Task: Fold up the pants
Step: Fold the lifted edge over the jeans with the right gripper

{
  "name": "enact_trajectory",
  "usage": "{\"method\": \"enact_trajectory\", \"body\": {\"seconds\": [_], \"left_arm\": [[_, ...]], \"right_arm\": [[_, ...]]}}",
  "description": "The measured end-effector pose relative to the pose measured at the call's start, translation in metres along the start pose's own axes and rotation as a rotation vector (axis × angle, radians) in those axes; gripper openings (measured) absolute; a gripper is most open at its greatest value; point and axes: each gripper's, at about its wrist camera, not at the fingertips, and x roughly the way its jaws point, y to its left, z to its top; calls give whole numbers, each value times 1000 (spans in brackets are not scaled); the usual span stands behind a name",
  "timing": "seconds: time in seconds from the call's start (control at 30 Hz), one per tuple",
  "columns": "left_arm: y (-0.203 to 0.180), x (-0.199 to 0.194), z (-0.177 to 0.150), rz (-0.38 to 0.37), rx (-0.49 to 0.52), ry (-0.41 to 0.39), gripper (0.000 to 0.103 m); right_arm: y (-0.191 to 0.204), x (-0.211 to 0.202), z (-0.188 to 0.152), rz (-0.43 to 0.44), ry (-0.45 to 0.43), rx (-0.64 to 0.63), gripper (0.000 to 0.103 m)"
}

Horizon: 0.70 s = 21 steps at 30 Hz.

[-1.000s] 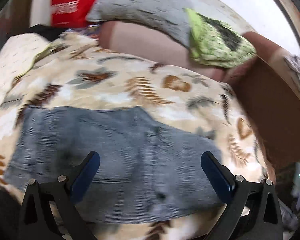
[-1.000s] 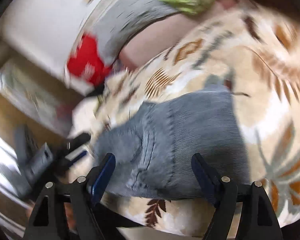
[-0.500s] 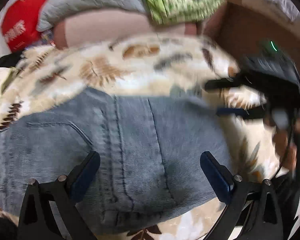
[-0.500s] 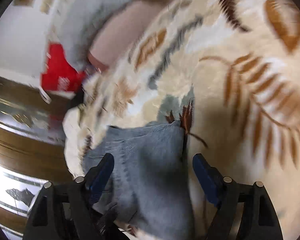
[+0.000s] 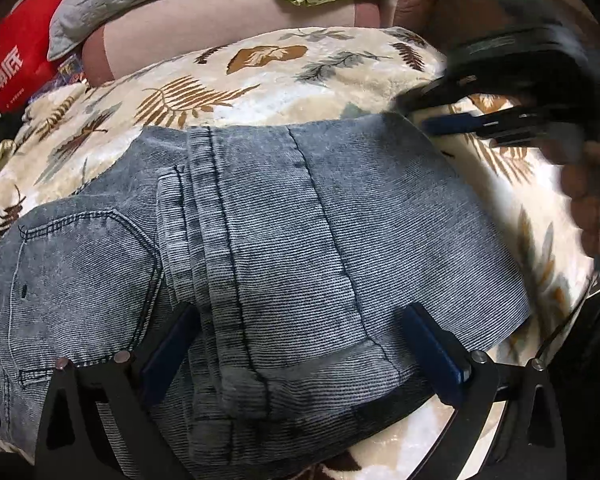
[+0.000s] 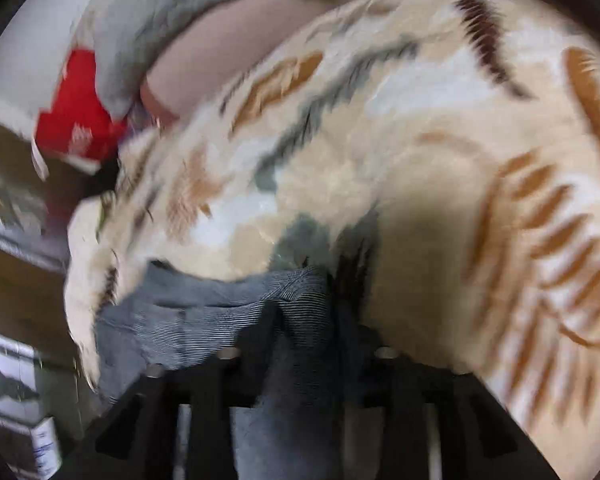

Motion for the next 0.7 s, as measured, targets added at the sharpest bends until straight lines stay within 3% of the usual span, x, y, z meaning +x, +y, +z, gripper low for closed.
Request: {"method": "enact_trajectory", "body": {"seconds": [0.03,0.1,0.2,0.27,0.37,0.47,0.57,0.6,0.63,0.7], "left_arm": [[4,-4,1,-10,-28,-7,101],[12,-16,-1,-30,-88,-22,101],[29,-34,6,-22,-152,-72,101],[41,-44,9,4,-179,-102,101],[56,-43,18,-7,-239,-86,101],[55,-46,25,-5,-248,-83,101],[50,-57,28,-15,-250,-133,101],[49,-58,26,-7,-250,-138,101],[47,-54,23,0,-250,-123,101],[45,-35,16,-10,-250,-58,101]], "right_arm": [[5,-23,-5,-9,-58,-12,43],[11,-54,-18,58,-100,-11,45],[15,-73,-61,184,-64,34,49],[9,-61,-85,233,-16,84,51],[-16,-17,-119,177,101,141,45],[-17,-33,-117,212,50,189,46],[0,-58,-116,206,-15,113,55],[3,-60,-118,218,-22,96,68],[1,-57,-119,201,-19,86,75],[-19,-30,-126,114,65,110,77]]}}
